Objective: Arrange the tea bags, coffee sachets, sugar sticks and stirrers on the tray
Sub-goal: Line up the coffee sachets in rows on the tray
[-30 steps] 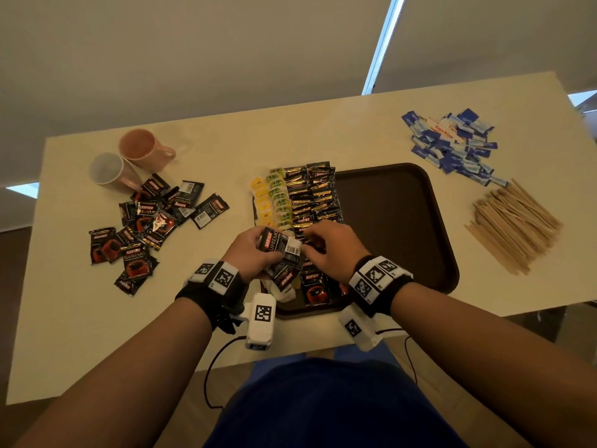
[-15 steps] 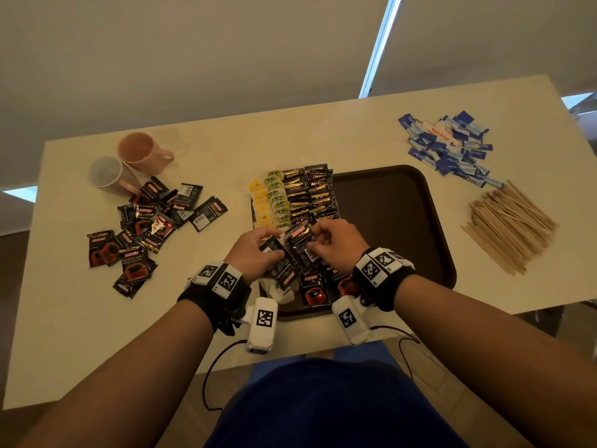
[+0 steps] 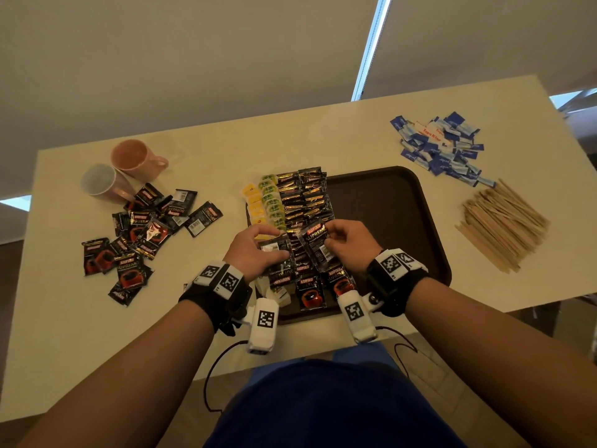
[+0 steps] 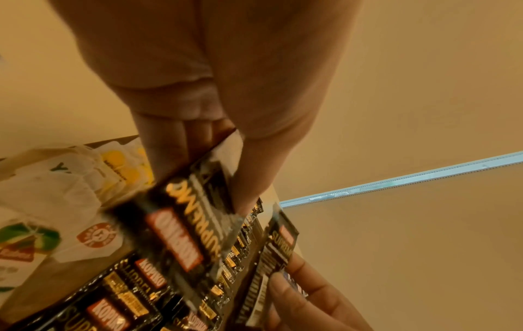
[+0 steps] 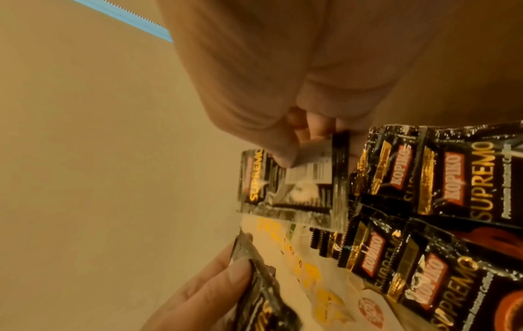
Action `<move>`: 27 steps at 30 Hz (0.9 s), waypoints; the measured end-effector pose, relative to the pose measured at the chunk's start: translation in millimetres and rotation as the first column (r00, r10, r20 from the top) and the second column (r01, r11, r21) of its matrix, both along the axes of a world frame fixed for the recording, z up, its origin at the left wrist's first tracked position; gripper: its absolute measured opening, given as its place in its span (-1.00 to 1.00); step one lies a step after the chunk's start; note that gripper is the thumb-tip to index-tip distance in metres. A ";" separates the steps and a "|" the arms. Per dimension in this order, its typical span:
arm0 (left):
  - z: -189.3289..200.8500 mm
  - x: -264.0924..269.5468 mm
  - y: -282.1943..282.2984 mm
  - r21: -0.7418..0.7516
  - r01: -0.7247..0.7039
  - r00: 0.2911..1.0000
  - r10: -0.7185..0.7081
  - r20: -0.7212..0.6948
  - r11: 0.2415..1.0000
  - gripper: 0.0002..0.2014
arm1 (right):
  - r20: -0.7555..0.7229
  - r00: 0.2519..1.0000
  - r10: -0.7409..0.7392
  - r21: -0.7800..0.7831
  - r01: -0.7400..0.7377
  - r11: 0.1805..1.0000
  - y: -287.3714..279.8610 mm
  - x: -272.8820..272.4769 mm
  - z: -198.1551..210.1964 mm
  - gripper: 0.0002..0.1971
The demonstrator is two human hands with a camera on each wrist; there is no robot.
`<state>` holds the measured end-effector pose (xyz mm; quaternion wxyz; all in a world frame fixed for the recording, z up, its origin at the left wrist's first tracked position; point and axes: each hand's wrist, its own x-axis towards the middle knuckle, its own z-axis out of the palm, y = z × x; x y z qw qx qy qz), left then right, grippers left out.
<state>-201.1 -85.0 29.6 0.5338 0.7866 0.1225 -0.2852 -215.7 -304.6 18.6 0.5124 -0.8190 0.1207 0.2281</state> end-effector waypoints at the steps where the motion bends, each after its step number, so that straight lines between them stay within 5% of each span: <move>1: -0.5 1.2 0.3 -0.012 -0.029 0.999 0.029 -0.015 1.000 -0.63 | -0.005 1.000 0.009 0.017 -0.008 1.000 -0.4 1.4 1.4 -0.74; 7: -1.1 3.3 1.4 -0.017 -0.058 0.998 0.058 -0.009 0.998 -0.70 | -0.047 0.999 0.000 0.144 0.006 0.990 -4.0 -0.2 12.3 -0.67; 9: -2.1 2.8 1.2 -0.014 -0.059 0.998 0.058 -0.004 0.998 -0.70 | -0.033 0.993 0.114 0.072 -0.111 0.991 -5.7 -2.7 14.4 -0.60; 11: -2.8 2.3 0.6 -0.009 -0.055 0.998 0.055 -0.008 0.998 -0.67 | -0.017 0.980 0.197 -0.022 -0.198 0.980 -8.0 -3.3 10.0 -0.73; 15: -2.5 2.3 -2.0 -0.008 -0.060 0.998 0.060 -0.008 0.998 -0.66 | -0.073 0.992 0.107 -0.026 -0.110 0.994 -19.5 -9.0 0.6 -0.91; 19: -2.4 2.6 -3.9 -0.011 -0.068 0.998 0.068 -0.006 0.998 -0.72 | -0.087 0.984 0.158 -0.088 -0.166 0.982 -33.8 -18.2 -4.0 -0.88; 25: -0.5 2.5 -5.7 -0.003 -0.054 0.999 0.054 -0.006 0.999 -0.75 | -0.324 0.942 -0.088 0.145 0.141 0.979 -34.3 -26.1 -17.3 -0.83; 27: 0.0 2.6 -5.5 -0.001 -0.054 0.999 0.053 -0.010 0.999 -0.76 | -0.323 0.943 -0.074 0.138 0.124 0.983 -35.2 -28.4 -19.5 -0.82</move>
